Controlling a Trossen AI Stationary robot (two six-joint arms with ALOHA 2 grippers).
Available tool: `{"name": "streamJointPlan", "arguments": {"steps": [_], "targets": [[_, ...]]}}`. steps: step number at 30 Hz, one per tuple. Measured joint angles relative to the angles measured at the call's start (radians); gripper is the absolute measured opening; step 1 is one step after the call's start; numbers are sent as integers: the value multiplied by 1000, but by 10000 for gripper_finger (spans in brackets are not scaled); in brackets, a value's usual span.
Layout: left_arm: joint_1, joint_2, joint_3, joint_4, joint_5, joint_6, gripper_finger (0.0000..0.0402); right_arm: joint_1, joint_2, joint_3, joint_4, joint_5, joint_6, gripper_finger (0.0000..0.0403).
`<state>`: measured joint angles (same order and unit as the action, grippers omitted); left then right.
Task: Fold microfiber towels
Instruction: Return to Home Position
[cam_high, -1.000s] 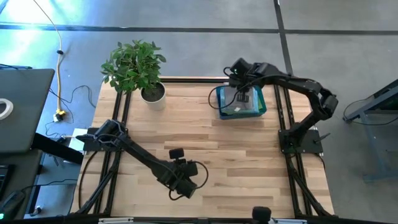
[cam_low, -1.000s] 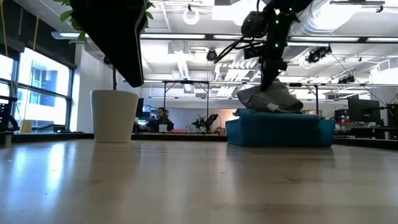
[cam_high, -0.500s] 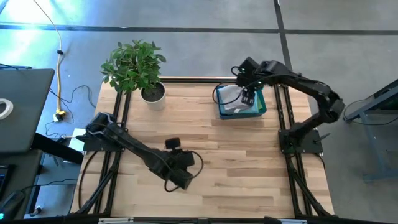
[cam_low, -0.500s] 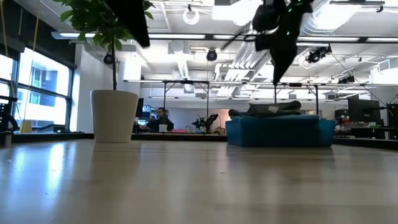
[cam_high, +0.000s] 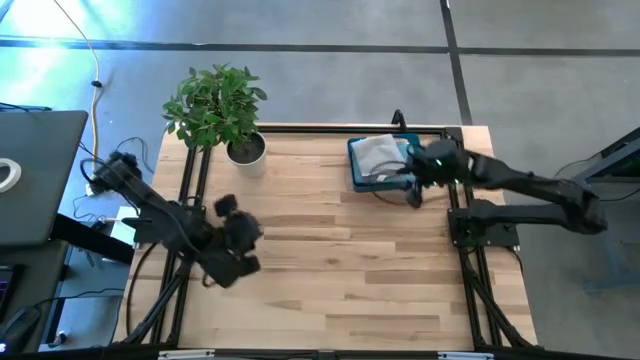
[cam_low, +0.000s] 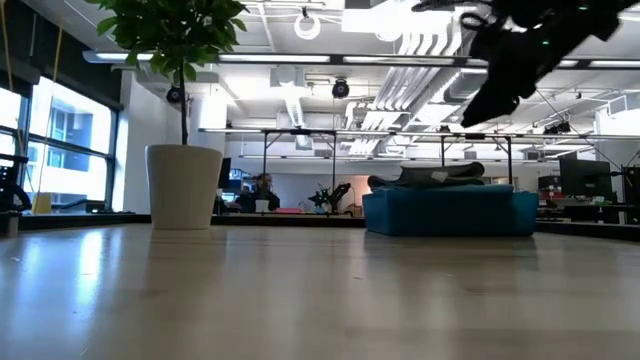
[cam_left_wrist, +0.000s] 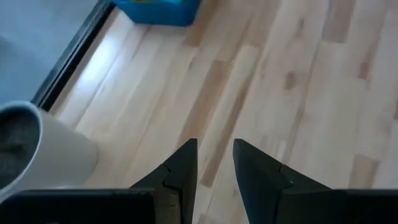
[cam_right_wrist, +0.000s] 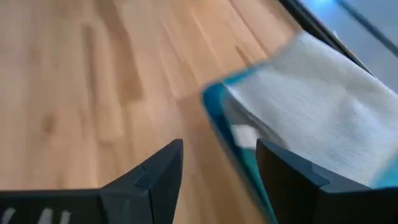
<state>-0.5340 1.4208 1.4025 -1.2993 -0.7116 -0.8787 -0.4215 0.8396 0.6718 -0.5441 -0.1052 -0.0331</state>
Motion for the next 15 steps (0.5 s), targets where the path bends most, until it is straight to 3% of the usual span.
{"name": "streamJointPlan", "arguments": {"steps": [6,15], "targets": [[-40,-256,-276,134,-69,-96,94,113,-229,-179,173,58,108,197],[2,-554,-628,478,-64,19,94,223,-402,-320,312,85,105,197]]}}
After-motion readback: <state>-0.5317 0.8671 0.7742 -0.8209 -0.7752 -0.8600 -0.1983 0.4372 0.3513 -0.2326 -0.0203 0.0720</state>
